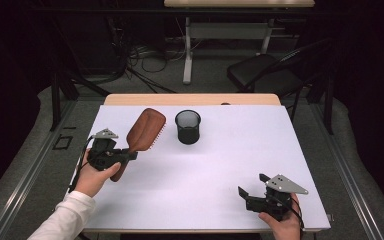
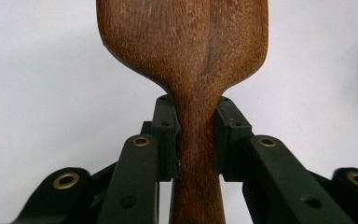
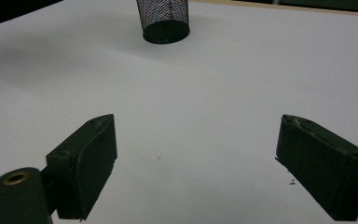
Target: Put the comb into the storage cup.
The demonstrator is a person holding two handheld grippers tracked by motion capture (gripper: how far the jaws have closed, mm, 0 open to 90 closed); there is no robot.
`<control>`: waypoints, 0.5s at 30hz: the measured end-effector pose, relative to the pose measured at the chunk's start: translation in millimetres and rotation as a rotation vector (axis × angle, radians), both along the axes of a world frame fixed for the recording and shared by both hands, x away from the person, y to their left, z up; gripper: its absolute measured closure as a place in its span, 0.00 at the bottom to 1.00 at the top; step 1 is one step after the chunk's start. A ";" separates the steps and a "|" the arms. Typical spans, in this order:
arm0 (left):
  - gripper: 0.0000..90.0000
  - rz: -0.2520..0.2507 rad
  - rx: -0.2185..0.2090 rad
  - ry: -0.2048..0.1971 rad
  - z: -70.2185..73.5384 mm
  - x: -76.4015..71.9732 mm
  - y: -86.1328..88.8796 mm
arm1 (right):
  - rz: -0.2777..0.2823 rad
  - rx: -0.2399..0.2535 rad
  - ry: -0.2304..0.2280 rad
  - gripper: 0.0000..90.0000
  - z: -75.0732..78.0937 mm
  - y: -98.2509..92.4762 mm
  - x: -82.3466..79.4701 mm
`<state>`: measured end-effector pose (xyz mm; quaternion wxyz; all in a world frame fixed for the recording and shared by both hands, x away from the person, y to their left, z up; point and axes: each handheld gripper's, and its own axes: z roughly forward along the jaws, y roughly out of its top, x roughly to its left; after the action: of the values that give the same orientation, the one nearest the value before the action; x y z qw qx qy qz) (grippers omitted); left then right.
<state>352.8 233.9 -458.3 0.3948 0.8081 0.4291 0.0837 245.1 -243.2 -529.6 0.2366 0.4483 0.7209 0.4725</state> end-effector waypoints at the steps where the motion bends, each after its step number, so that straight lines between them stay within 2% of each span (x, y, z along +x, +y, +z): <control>1: 0.81 0.000 -0.015 -0.004 1.0 -1.0 0.4 | -0.001 0.000 0.000 0.13 0.0 0.0 0.0; 4: 0.81 0.001 -0.039 -0.016 3.4 -2.9 0.2 | 0.000 0.000 0.002 0.13 0.0 -0.1 -0.1; 10: 0.81 -0.018 -0.062 -0.045 9.5 -7.0 -4.3 | 0.000 0.000 0.002 0.13 -0.1 -0.1 -0.1; 15: 0.81 -0.040 -0.066 -0.062 13.5 -7.9 -12.7 | 0.002 -0.003 0.001 0.13 -0.2 0.0 0.0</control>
<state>344.9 221.2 -444.8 0.4359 0.8001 0.4029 0.0866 245.1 -243.2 -529.8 0.2366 0.4476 0.7220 0.4715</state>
